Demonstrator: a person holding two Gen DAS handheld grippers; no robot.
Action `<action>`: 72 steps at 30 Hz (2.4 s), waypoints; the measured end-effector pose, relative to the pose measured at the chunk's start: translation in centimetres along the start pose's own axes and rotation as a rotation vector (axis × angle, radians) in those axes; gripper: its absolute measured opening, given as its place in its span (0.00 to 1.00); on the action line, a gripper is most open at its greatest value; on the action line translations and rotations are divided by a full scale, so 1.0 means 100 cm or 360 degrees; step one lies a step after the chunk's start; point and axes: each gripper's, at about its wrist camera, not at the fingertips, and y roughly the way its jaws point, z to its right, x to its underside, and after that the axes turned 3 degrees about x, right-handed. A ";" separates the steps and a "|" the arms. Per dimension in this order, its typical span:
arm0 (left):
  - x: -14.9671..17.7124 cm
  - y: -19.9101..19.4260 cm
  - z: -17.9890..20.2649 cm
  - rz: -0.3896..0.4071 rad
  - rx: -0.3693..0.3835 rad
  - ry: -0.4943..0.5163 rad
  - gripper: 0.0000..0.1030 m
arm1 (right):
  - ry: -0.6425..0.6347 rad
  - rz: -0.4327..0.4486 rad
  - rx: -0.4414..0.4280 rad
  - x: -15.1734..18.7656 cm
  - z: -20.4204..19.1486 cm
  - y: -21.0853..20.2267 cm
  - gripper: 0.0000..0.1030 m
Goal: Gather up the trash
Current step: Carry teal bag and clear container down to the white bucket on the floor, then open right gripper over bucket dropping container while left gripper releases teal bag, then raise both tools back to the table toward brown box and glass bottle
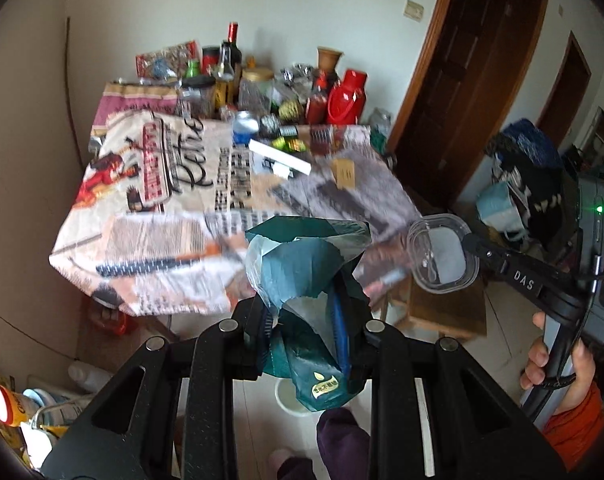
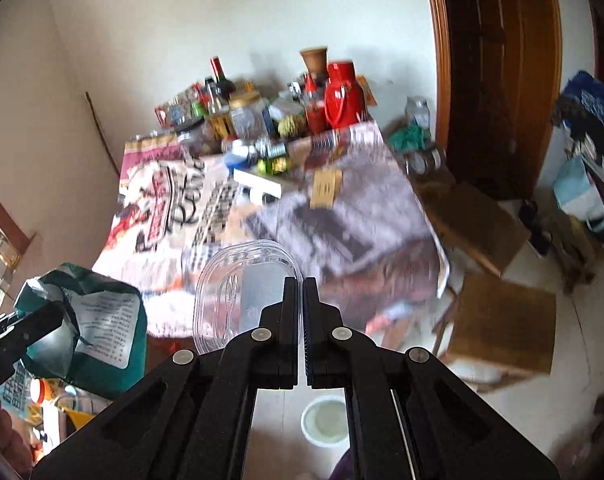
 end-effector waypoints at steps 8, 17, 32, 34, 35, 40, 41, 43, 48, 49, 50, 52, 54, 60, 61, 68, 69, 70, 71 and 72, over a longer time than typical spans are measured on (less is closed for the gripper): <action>0.046 0.031 -0.003 -0.0203 0.0002 -0.0028 0.25 | -0.0025 -0.0210 0.0030 0.052 0.006 0.025 0.02; 0.111 0.136 -0.014 -0.0504 -0.0019 -0.0145 0.25 | -0.0060 -0.0497 0.0066 0.114 0.030 0.107 0.02; 0.274 0.335 -0.064 -0.0832 -0.0109 -0.0376 0.25 | -0.0101 -0.0956 0.0079 0.276 0.084 0.291 0.02; 0.292 0.352 -0.071 -0.0855 -0.0117 -0.0400 0.25 | -0.0111 -0.0967 0.0068 0.295 0.085 0.316 0.02; 0.303 0.363 -0.076 -0.0868 -0.0125 -0.0413 0.25 | -0.0116 -0.0972 0.0059 0.300 0.083 0.324 0.02; 0.340 0.398 -0.092 -0.0919 -0.0155 -0.0452 0.25 | -0.0132 -0.0982 -0.0082 0.319 0.072 0.364 0.07; 0.349 0.406 -0.096 -0.0934 -0.0164 -0.0459 0.25 | -0.0161 -0.1011 -0.0075 0.322 0.068 0.372 0.20; 0.361 0.417 -0.098 -0.0960 -0.0173 -0.0472 0.25 | -0.0191 -0.0988 -0.0030 0.328 0.066 0.378 0.41; 0.375 0.438 -0.091 -0.1000 -0.0133 -0.0492 0.25 | -0.0102 -0.1018 -0.0045 0.332 0.078 0.377 0.44; 0.375 0.441 -0.090 -0.1005 -0.0123 -0.0491 0.25 | -0.0077 -0.1020 -0.0049 0.333 0.081 0.377 0.44; 0.375 0.445 -0.087 -0.1009 -0.0108 -0.0488 0.25 | -0.0059 -0.1021 -0.0049 0.332 0.084 0.375 0.44; 0.376 0.454 -0.079 -0.1015 -0.0078 -0.0480 0.25 | -0.0028 -0.1016 -0.0028 0.331 0.091 0.367 0.44; 0.373 0.464 -0.070 -0.1012 -0.0041 -0.0476 0.25 | -0.0024 -0.1004 -0.0001 0.330 0.096 0.363 0.44; 0.373 0.491 -0.059 -0.1123 -0.0053 -0.0565 0.67 | -0.0088 -0.0955 0.0086 0.315 0.111 0.346 0.44; 0.373 0.491 -0.059 -0.1133 -0.0059 -0.0569 0.67 | -0.0083 -0.0950 0.0085 0.313 0.113 0.346 0.44; 0.342 0.451 -0.047 -0.1096 -0.0105 -0.0464 0.67 | -0.0042 -0.0907 0.0058 0.285 0.108 0.319 0.45; 0.334 0.443 -0.045 -0.1086 -0.0105 -0.0451 0.67 | -0.0040 -0.0896 0.0054 0.278 0.105 0.312 0.44; 0.327 0.435 -0.044 -0.1073 -0.0105 -0.0442 0.67 | -0.0040 -0.0885 0.0050 0.272 0.103 0.306 0.44; 0.315 0.422 -0.042 -0.1050 -0.0107 -0.0429 0.67 | -0.0041 -0.0874 0.0046 0.266 0.100 0.300 0.44; 0.305 0.411 -0.040 -0.1028 -0.0113 -0.0419 0.67 | -0.0042 -0.0861 0.0041 0.258 0.097 0.292 0.44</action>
